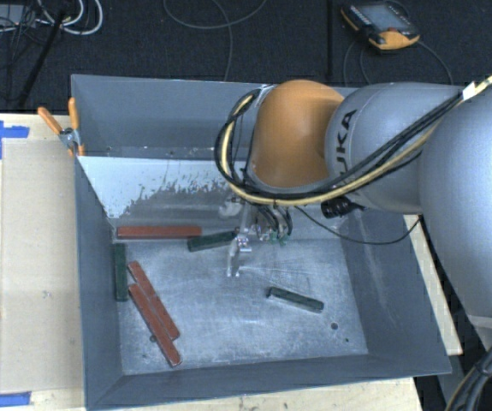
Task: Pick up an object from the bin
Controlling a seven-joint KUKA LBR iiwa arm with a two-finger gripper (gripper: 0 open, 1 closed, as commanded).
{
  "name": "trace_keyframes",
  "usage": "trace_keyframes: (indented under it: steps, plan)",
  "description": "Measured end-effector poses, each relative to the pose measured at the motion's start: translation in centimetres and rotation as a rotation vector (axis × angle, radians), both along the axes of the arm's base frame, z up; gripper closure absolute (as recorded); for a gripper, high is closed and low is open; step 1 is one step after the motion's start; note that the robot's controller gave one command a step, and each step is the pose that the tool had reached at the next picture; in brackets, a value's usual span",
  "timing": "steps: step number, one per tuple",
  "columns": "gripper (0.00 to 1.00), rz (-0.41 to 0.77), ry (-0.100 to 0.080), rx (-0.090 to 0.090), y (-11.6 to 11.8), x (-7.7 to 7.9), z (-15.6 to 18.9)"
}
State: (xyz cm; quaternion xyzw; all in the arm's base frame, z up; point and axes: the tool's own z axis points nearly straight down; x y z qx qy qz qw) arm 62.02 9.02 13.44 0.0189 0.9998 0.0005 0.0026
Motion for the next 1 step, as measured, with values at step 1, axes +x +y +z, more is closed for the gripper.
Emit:
trace_keyframes:
  steps: [1]
  plan:
    - [0.0, -0.199, 0.004, 0.0, -0.97, -0.01, -6.21]
